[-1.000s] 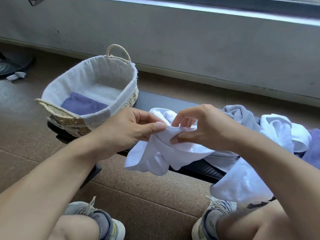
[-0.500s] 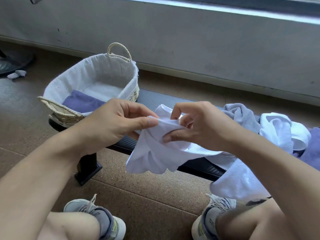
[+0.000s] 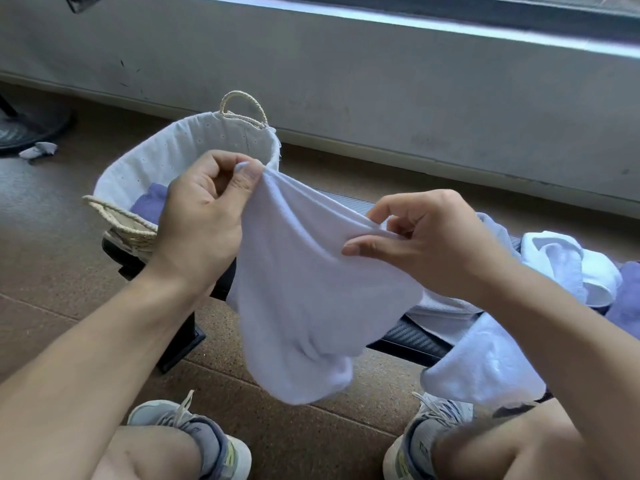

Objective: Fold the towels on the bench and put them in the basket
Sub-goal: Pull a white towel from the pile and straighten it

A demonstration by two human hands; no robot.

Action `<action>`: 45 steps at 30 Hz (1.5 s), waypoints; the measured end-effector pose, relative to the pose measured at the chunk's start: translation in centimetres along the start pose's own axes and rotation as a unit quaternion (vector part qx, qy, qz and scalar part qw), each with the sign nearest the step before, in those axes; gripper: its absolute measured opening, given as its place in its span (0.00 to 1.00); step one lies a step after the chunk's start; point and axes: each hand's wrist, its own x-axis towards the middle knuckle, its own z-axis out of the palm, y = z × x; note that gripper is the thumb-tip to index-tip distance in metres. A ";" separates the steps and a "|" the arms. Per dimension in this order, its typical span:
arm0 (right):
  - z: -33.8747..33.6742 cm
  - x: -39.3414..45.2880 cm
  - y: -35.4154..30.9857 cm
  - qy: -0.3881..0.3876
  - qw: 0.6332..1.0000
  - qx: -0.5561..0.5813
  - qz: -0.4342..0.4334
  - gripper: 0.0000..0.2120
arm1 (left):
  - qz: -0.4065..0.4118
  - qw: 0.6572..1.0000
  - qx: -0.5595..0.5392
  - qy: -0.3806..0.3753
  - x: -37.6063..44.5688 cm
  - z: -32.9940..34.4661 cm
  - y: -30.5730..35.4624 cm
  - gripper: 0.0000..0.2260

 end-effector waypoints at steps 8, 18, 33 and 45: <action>-0.8 0.5 1.2 -0.063 0.995 -0.034 0.063 0.22 | -0.017 0.996 0.083 -0.032 0.4 -0.1 -1.8 0.08; -0.9 0.6 2.3 -0.060 0.991 -0.089 0.080 0.18 | -0.036 0.995 0.073 -0.057 0.6 -0.1 -2.8 0.19; -1.9 0.4 3.2 -0.053 0.996 -0.058 0.045 0.17 | -0.009 0.999 0.039 -0.008 0.8 0.1 -3.0 0.02; -7.2 -0.3 6.3 -0.040 0.989 -0.037 0.136 0.22 | 0.036 0.997 0.066 0.008 1.7 0.0 -2.9 0.02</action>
